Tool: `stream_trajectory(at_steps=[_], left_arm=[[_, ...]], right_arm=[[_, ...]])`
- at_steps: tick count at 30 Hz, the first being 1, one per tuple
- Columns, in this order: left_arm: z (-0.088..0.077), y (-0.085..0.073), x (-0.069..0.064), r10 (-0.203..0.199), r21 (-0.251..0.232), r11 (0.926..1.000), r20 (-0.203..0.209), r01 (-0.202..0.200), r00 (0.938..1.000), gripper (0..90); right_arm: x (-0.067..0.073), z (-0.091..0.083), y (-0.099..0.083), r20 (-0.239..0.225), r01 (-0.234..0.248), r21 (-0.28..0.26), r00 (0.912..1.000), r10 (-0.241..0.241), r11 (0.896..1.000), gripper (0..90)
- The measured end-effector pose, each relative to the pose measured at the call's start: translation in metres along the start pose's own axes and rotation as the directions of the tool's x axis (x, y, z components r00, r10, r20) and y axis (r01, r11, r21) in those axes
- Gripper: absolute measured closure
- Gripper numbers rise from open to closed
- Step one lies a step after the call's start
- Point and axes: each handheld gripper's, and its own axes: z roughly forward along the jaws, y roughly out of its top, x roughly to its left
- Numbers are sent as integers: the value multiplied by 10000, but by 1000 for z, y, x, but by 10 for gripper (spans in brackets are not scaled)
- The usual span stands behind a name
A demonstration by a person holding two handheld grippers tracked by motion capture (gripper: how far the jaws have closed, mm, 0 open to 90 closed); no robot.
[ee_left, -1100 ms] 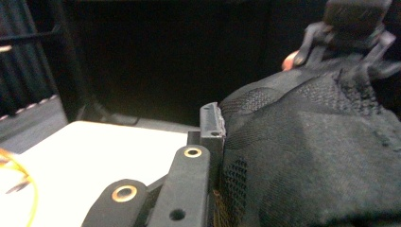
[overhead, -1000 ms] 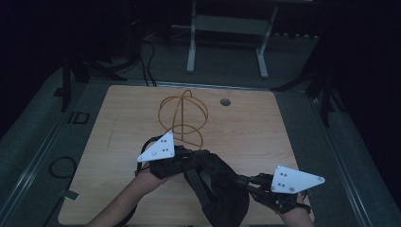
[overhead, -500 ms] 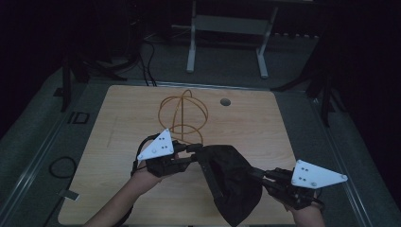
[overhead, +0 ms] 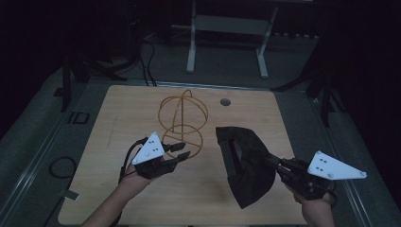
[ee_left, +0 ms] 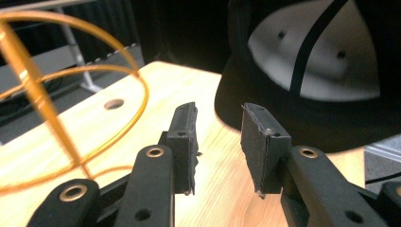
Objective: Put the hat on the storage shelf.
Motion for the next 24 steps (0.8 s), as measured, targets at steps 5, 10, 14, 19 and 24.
stream_trajectory(at_steps=[5, 10, 14, 19, 24], left_arm=[[-9, -15, 5, -224, 248, 9994, -319, 232, 9992, 633], [-20, -36, 10, -517, 313, 9981, -491, 532, 9975, 590], [-27, -52, 14, -799, 330, 9961, -672, 822, 9945, 499], [-34, -75, 19, -1160, 332, 9920, -1426, 1219, 9830, 284], [-39, -95, 23, -1696, 382, 9825, -2201, 1823, 9606, 37]], right_arm=[[-8, 1, 5, 574, -24, -154, 9983, 33, 9999, 887], [-18, 6, 9, 915, -68, -420, 9957, 107, 9991, 887], [-26, 14, 15, 1017, -138, -461, 9946, 184, 9988, 887], [-31, 29, 27, 1205, 12, -387, 9927, 35, 9993, 887], [-37, 48, 40, 1424, 182, -206, 9897, -151, 9996, 887]])
